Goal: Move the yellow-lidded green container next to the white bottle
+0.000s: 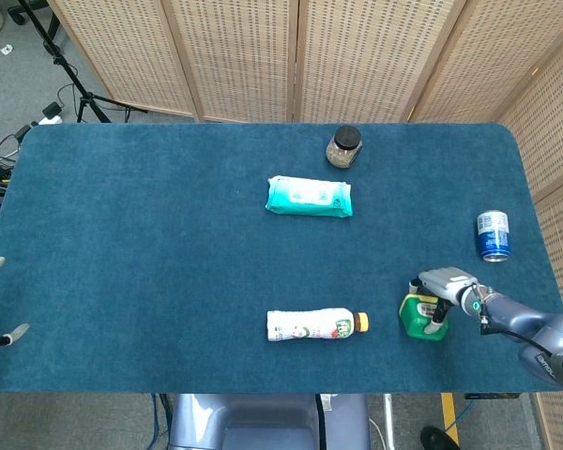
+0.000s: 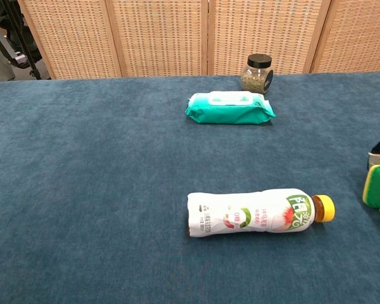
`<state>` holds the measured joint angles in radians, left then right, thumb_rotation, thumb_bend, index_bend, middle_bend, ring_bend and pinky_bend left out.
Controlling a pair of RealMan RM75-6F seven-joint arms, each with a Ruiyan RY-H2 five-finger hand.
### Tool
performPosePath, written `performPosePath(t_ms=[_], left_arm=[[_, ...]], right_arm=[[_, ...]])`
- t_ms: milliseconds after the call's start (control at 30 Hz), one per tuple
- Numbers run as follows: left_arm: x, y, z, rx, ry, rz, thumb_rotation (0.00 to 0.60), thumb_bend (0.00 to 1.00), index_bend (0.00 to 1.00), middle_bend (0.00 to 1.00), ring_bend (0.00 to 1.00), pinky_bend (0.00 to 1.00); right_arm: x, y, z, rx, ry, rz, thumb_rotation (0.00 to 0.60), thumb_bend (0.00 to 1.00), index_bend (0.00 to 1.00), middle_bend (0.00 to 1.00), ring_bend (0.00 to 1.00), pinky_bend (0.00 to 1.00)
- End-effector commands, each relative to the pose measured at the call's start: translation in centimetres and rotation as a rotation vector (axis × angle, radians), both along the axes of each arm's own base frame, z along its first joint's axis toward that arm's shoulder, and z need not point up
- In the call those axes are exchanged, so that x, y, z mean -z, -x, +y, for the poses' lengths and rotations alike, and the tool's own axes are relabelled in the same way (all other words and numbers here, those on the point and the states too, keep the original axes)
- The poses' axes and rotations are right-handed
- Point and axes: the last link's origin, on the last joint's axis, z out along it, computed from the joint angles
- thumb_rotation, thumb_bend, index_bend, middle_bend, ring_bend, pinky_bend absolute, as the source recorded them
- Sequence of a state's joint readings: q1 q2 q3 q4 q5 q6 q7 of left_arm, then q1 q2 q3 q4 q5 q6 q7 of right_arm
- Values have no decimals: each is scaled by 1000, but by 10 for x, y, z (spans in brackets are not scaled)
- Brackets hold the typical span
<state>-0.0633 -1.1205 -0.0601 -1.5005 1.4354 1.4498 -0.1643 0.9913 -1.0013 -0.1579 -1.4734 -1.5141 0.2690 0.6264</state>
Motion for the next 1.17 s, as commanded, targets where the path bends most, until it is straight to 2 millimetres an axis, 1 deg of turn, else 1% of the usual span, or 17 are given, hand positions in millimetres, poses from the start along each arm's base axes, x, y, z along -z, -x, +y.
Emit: performPosePath(t_ms=[33,233,367,433,467,633,700,767,967,1067,1167], left_arm=[[0,0,0,0,0,0,600,0,0,0,0,0],[-1,0,-1,1,-5,-5,600,0,0,0,0,0],[-3,1,-1,0,-8,-9,600,0,0,0,0,0],[-3,1,-1,1,-7,-10,600,0,0,0,0,0],[-3,1,-1,2,-6,-11,600,0,0,0,0,0],[-4,0,-1,5,-10,-14,600,0,0,0,0,0],[-5,0,-2,7,-15,-16,600,0,0,0,0,0],[-5,0,-2,7,-16,-16,600,0,0,0,0,0],[-4,2,2,5,-17,-12,600,0,0,0,0,0],[-4,2,1,9,-21,-13,600,0,0,0,0,0],[-4,2,1,12,-26,-14,600,0,0,0,0,0]], right_arm=[[0,3,-4,-7,63,-49,600,437,0,0,0,0],[-4,3,-7,-25,144,-99,600,436,0,0,0,0],[-14,-3,-4,-36,187,-138,600,434,0,0,0,0],[-22,-9,-2,-49,231,-188,600,384,0,0,0,0],[-29,-12,-2,-66,267,-221,600,340,0,0,0,0],[-49,-12,6,-157,389,-306,600,174,0,0,0,0],[-58,-10,16,-223,483,-360,600,45,0,0,0,0],[-60,-5,23,-273,547,-376,600,0,0,0,0,0],[-52,18,50,-419,783,-362,600,0,0,0,0,0],[-44,28,65,-453,866,-353,600,0,0,0,0,0],[-38,36,80,-447,916,-350,600,0,0,0,0,0]])
